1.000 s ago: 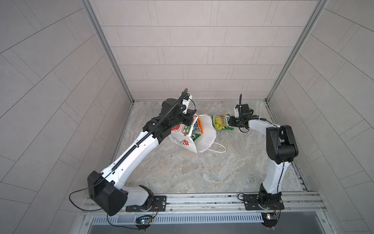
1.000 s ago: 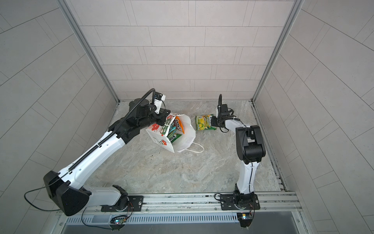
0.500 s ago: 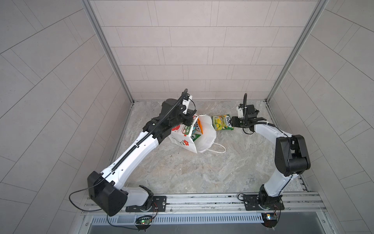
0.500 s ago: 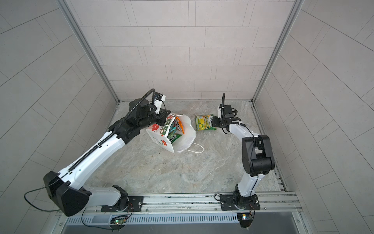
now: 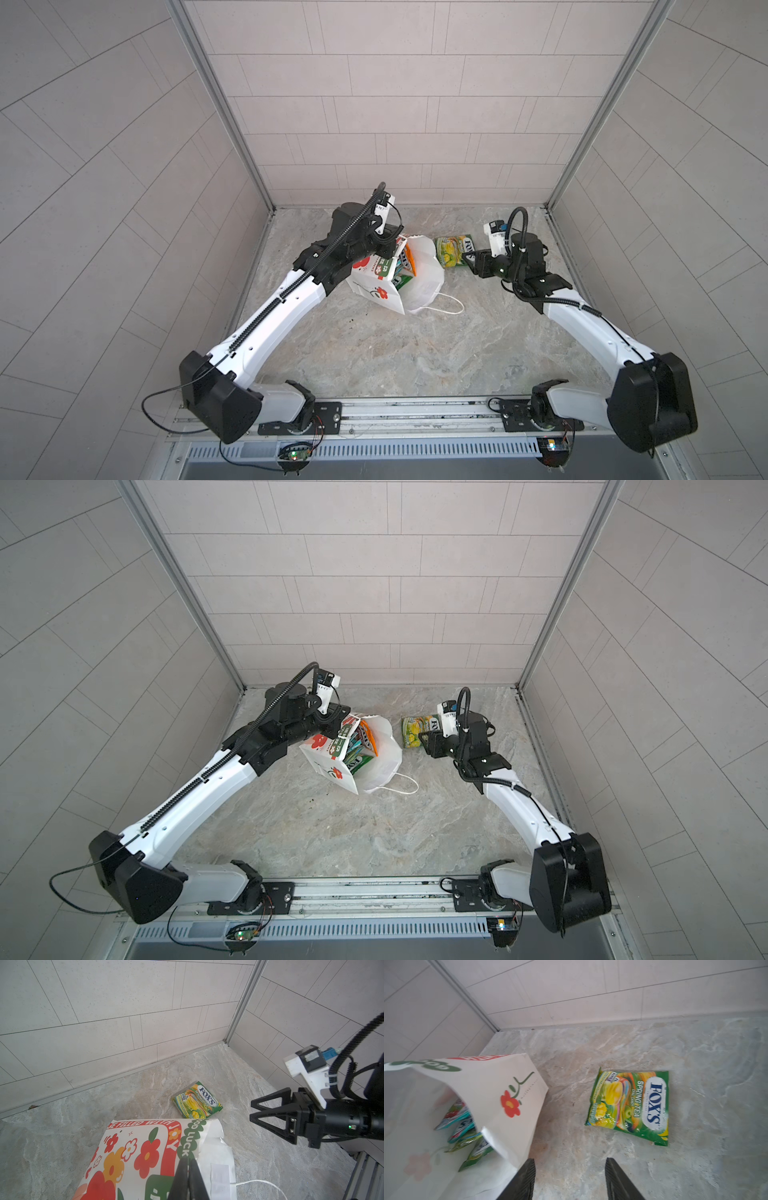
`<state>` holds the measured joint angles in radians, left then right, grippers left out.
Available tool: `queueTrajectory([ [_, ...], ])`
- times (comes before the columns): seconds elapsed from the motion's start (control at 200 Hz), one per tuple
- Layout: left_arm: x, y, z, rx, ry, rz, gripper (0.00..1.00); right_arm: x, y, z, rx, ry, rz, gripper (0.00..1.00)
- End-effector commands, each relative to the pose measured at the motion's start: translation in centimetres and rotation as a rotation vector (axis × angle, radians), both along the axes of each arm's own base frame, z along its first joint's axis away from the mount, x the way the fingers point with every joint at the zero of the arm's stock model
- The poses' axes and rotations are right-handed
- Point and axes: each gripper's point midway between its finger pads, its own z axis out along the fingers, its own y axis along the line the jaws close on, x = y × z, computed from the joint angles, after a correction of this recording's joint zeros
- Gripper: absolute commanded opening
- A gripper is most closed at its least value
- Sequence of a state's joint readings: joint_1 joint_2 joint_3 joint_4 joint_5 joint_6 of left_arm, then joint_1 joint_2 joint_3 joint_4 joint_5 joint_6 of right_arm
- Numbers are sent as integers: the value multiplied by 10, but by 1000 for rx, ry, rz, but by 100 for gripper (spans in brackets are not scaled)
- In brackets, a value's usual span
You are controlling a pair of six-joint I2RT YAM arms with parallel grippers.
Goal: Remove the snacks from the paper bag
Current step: 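Move the right gripper back toward the bag opening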
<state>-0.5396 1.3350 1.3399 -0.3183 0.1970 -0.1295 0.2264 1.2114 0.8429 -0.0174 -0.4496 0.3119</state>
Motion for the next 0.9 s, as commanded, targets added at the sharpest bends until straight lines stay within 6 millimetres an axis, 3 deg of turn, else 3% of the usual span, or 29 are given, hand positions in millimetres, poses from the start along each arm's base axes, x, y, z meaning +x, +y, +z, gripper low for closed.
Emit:
queueTrajectory([
  [0.0, -3, 1, 12, -11, -39, -8, 0, -16, 23, 24, 31, -76, 95, 56],
  [0.205, -3, 1, 13, -17, -38, -9, 0, -48, 76, 35, 16, -121, 274, 54],
  [0.495, -3, 0, 13, -19, -38, -9, 0, -61, 129, 6, -85, -70, 407, 51],
  [0.896, -4, 0, 14, -23, -36, -13, 0, -46, 153, -49, -271, 7, 386, 49],
])
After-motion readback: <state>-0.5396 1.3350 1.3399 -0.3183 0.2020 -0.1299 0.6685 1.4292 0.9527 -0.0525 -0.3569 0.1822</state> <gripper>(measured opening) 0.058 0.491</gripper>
